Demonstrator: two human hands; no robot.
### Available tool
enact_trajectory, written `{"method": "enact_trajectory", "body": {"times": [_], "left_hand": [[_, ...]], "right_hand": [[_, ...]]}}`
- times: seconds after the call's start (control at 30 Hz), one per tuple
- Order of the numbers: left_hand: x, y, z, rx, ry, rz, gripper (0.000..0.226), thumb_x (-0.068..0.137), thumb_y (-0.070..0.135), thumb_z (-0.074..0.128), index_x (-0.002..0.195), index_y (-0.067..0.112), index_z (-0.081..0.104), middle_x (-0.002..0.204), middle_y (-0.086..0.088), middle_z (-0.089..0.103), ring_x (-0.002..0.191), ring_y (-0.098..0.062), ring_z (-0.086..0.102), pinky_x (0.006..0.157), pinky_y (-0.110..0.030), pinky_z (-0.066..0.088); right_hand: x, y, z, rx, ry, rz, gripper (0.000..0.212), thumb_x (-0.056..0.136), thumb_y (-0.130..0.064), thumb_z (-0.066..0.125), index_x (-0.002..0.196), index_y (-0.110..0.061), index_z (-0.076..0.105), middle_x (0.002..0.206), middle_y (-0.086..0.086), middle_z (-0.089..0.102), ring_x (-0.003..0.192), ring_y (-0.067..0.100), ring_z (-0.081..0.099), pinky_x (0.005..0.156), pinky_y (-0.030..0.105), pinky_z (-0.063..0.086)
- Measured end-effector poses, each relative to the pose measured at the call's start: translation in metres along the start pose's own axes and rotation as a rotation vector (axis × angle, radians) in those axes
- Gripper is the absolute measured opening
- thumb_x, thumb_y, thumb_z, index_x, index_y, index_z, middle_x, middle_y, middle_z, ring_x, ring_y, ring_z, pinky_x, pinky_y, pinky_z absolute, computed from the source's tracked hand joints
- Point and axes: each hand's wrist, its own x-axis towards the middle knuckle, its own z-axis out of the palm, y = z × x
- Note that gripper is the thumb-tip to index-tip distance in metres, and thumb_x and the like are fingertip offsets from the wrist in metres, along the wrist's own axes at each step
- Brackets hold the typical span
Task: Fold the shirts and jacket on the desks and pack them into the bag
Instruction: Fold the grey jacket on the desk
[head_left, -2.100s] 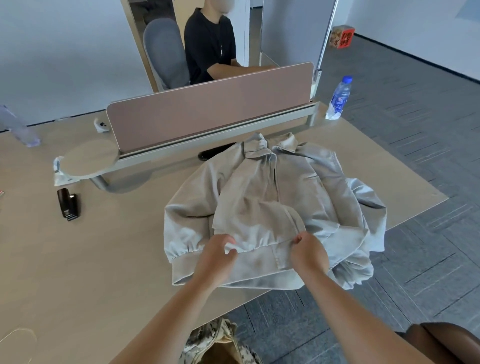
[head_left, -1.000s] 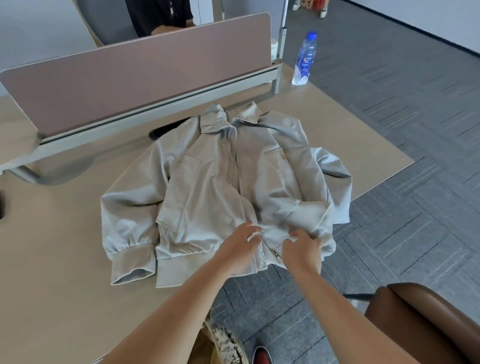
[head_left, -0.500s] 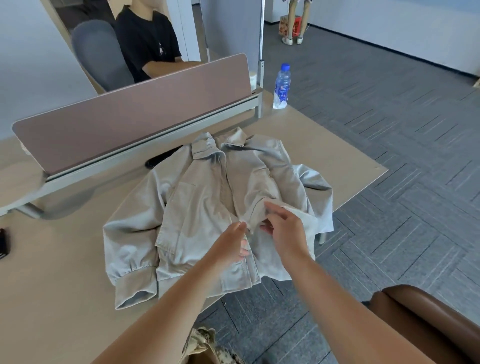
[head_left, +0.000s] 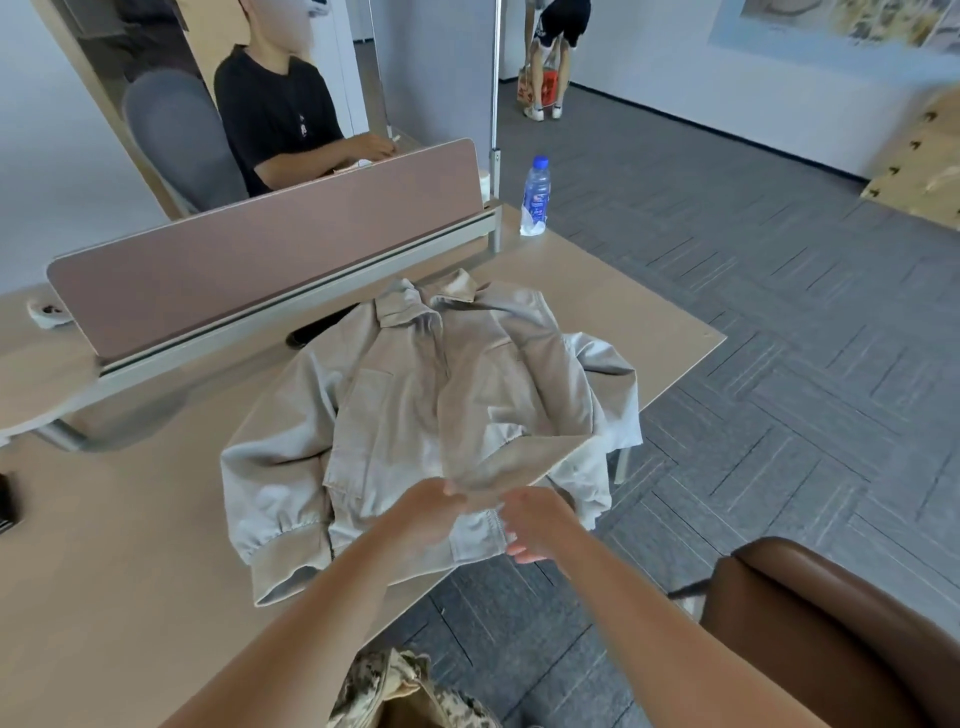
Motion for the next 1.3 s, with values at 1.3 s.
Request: {"method": "enact_trajectory", "body": {"times": [1.3], "left_hand": [[0.087,0.088,0.13,0.035,0.06,0.244,0.016,0.082,0.029,0.073,0.097,0.024,0.072,0.082,0.005,0.075,0.082,-0.016,0.072,0.087,-0.043,0.057]], "right_hand": [[0.092,0.09,-0.141,-0.399,0.39,-0.288,0.013,0.095,-0.019,0.047,0.086,-0.016,0.039,0.067,0.002,0.052,0.062,0.03,0.052,0.054,0.037,0.039]]}}
